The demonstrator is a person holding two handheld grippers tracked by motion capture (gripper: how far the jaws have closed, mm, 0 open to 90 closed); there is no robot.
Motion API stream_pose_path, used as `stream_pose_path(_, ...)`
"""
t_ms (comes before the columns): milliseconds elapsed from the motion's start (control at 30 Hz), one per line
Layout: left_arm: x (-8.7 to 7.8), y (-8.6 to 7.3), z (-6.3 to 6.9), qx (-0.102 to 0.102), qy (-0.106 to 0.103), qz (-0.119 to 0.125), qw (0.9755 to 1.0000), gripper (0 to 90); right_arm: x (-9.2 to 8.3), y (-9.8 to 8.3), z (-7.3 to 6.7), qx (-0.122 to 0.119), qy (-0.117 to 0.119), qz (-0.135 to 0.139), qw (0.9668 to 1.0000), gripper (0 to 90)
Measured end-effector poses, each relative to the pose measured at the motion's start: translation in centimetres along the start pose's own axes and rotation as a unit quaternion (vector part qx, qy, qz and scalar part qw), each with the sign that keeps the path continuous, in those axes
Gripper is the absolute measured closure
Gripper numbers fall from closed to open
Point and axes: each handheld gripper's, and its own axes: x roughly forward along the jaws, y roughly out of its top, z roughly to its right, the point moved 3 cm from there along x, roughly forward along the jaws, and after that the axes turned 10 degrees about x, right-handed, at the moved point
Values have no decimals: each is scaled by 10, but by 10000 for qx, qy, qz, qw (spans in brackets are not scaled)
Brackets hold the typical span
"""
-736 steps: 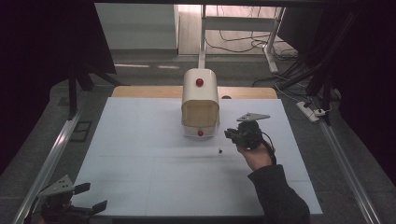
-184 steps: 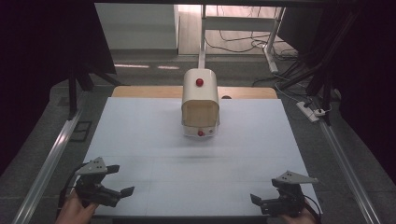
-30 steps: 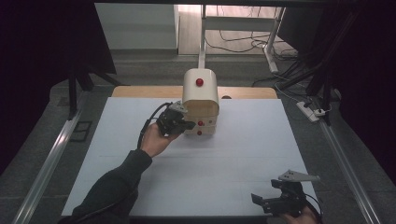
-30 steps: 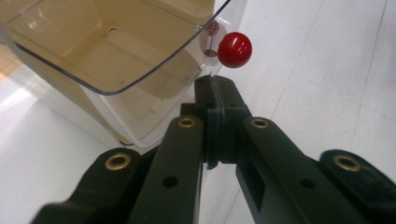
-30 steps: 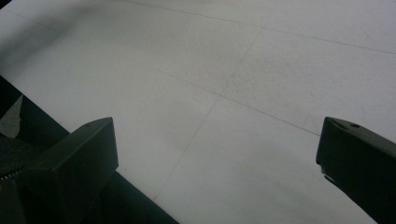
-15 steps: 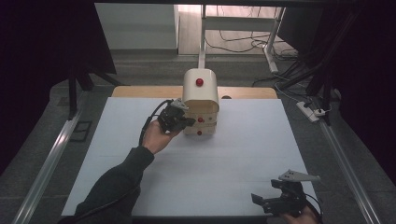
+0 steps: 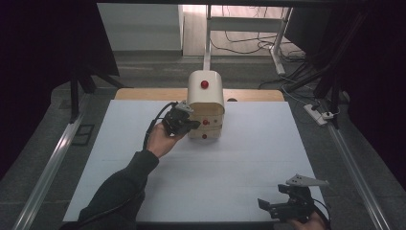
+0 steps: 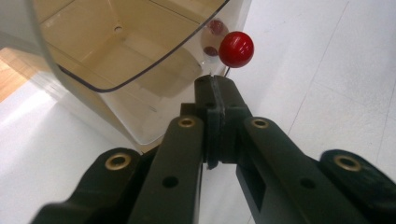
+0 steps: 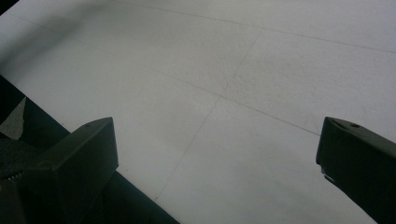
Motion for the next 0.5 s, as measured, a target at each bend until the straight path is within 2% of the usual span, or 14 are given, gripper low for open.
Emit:
stream_pose_path(267,-1,-2,1,13,0,-41,10000,833,0,0,0,8,6,0,10000,0)
stream_pose_path(500,-3,-6,3,7,-27,-72,10000,746,0,0,0,12,9,-13,10000,0)
